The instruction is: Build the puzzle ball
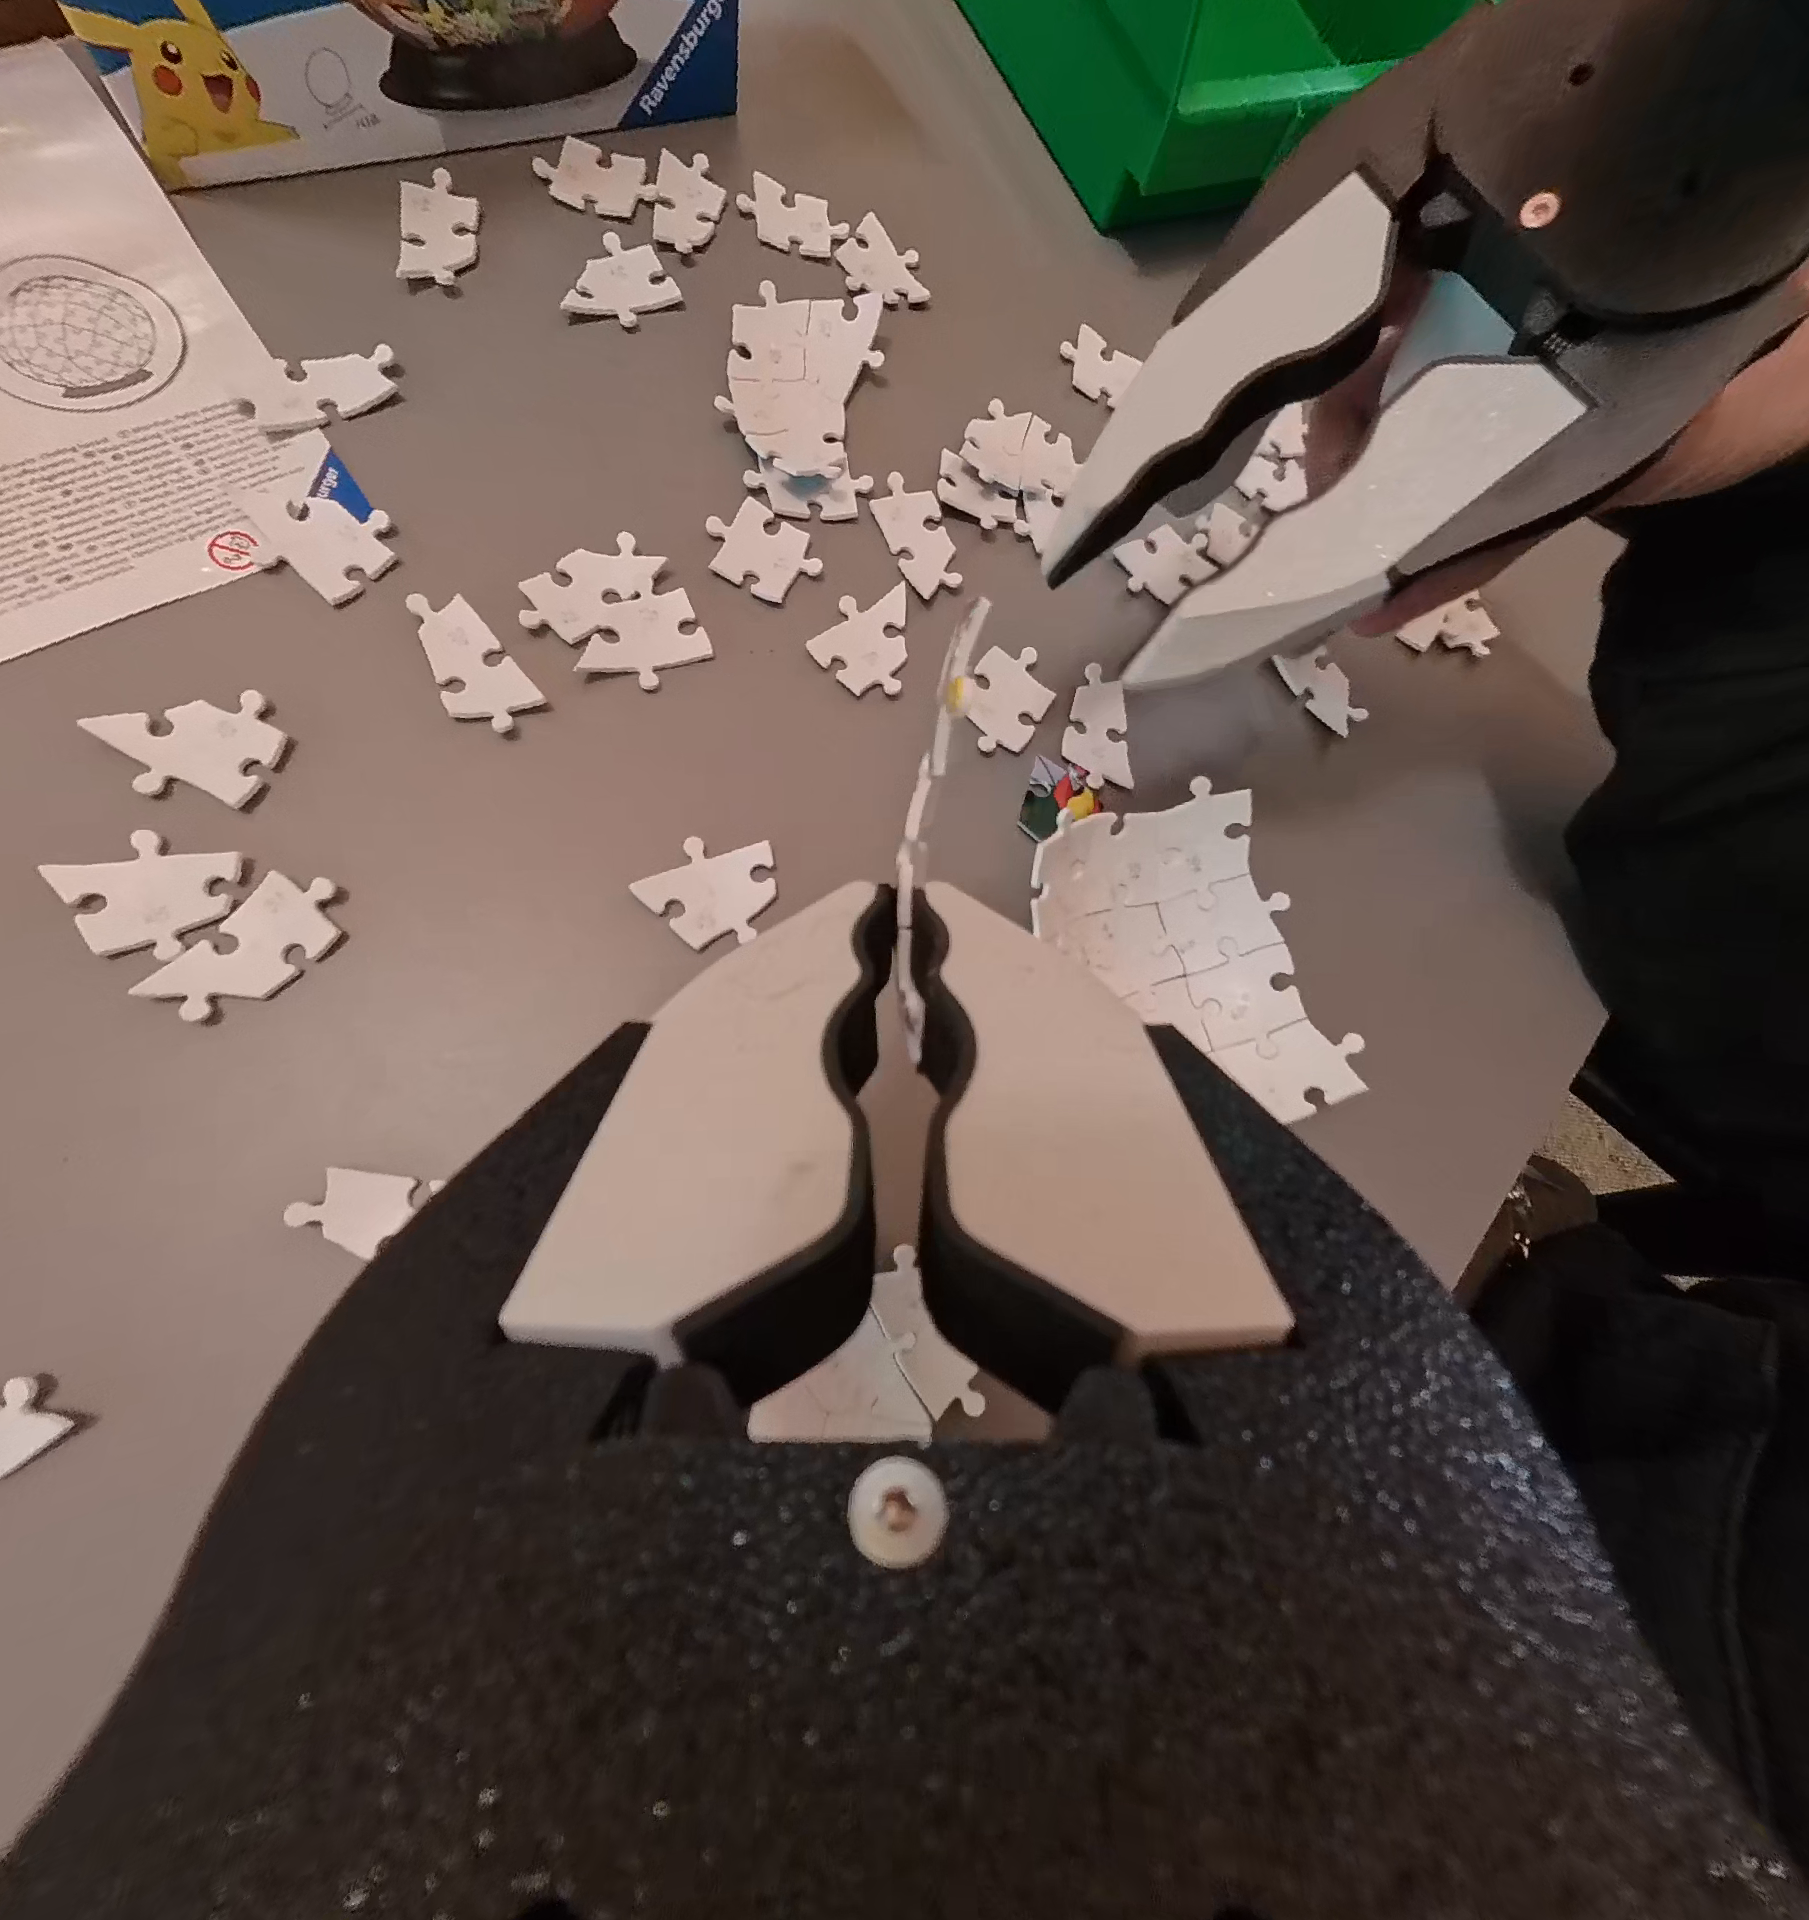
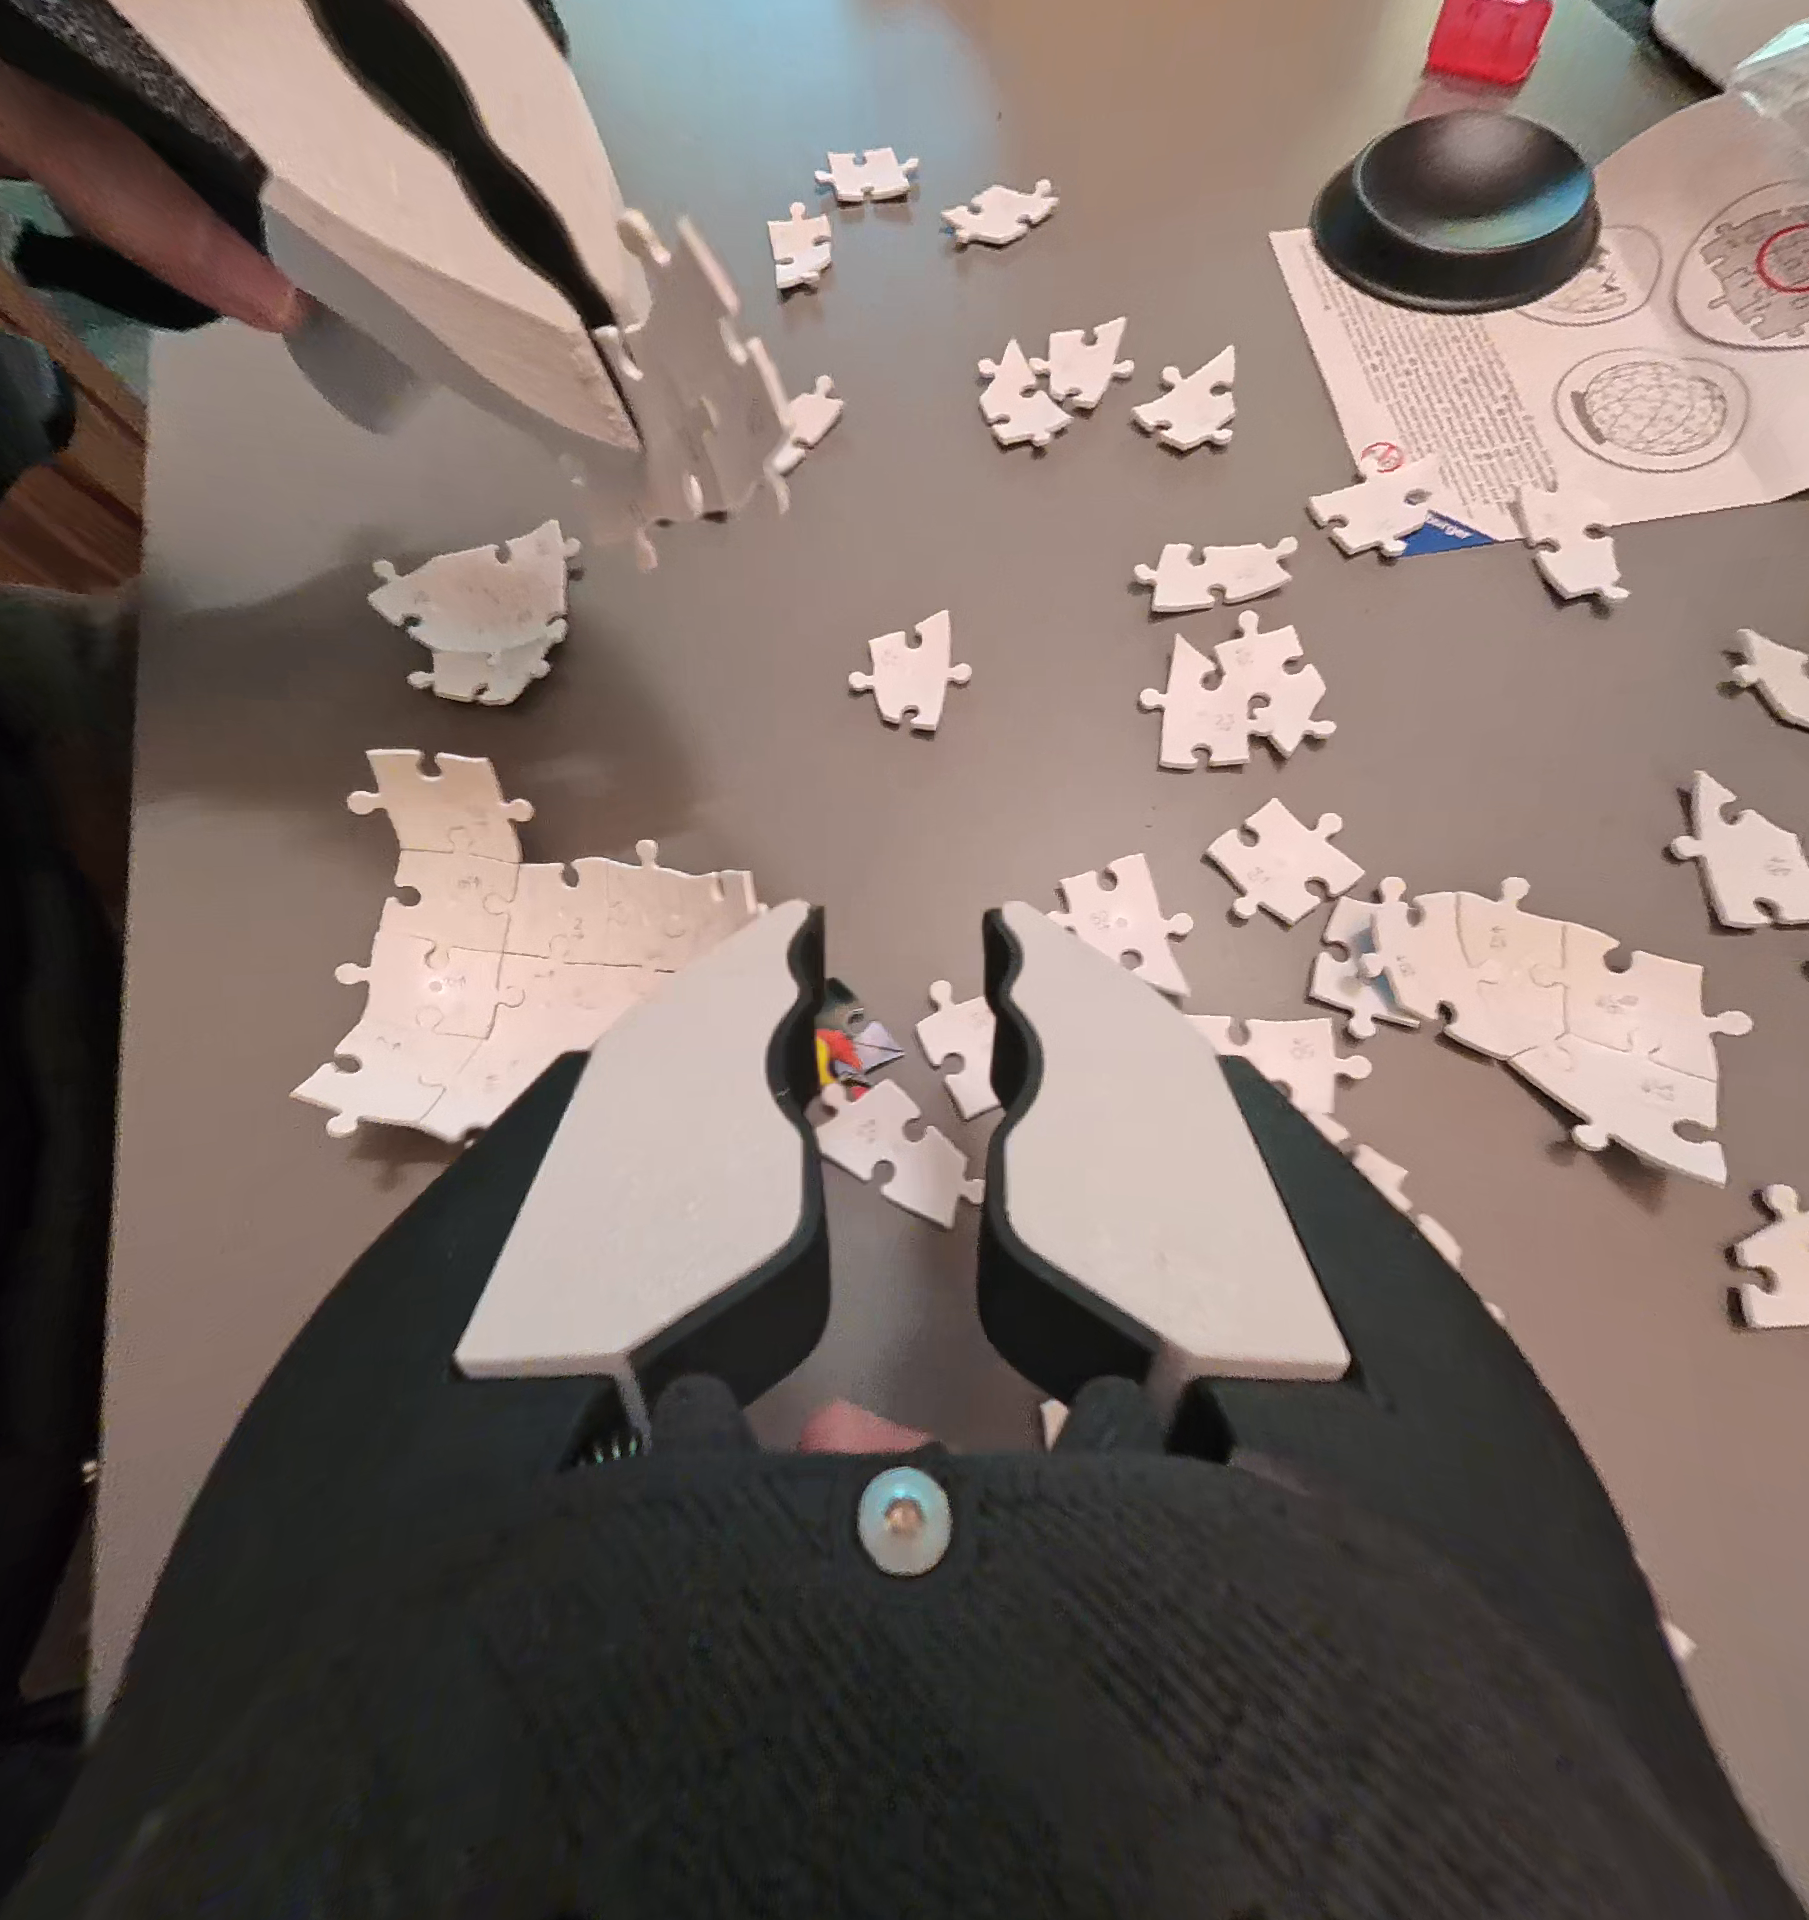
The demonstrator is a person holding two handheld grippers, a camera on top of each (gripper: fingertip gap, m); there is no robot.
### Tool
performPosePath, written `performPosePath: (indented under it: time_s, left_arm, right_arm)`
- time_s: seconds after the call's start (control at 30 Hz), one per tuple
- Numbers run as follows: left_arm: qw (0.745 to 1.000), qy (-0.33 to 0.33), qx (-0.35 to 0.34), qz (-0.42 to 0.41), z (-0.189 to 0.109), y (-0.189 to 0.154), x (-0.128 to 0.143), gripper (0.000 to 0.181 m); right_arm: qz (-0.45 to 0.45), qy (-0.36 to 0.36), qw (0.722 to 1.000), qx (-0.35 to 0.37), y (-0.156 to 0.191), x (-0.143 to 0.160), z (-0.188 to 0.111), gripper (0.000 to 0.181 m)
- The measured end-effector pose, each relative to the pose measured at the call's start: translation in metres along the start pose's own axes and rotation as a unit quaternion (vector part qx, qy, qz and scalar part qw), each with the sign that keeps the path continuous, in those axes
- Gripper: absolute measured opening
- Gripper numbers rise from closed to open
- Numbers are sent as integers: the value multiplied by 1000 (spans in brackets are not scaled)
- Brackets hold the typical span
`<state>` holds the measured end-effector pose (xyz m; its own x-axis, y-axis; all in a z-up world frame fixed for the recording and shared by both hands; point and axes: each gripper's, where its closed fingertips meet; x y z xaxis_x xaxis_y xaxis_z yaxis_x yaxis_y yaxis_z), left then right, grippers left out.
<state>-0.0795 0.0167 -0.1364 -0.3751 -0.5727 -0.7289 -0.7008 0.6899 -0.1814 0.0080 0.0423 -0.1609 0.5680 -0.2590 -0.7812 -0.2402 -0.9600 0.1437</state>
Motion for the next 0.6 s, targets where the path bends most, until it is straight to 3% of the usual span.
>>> performPosePath:
  time_s: [0.17, 0.33, 0.47, 0.6]
  left_arm:
    - [999, 6, 27, -27, 0, -4, 1, 2]
    - [992, 27, 106, -57, 5, -31, 1, 2]
    - [990, 47, 111, -72, 10, -35, 7, 2]
    - [989, 48, 118, -77, 4, -35, 9, 2]
  right_arm:
    - [12, 4, 1000, -25, 5, 6, 2, 36]
    - [37, 7, 995, -91, 28, 1, 14, 35]
    - [13, 47, 995, -90, 32, 12, 26, 35]
    - [10, 32, 994, -103, 37, 7, 24, 32]
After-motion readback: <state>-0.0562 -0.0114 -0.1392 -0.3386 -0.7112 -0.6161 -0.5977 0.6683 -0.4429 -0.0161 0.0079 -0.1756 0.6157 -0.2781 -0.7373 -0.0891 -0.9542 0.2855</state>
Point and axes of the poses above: each gripper's, where its closed fingertips meet, z out along the fingers, x out of its underside, y = z × x across the jaws, and after that the axes turned 3 degrees about z, right-handed
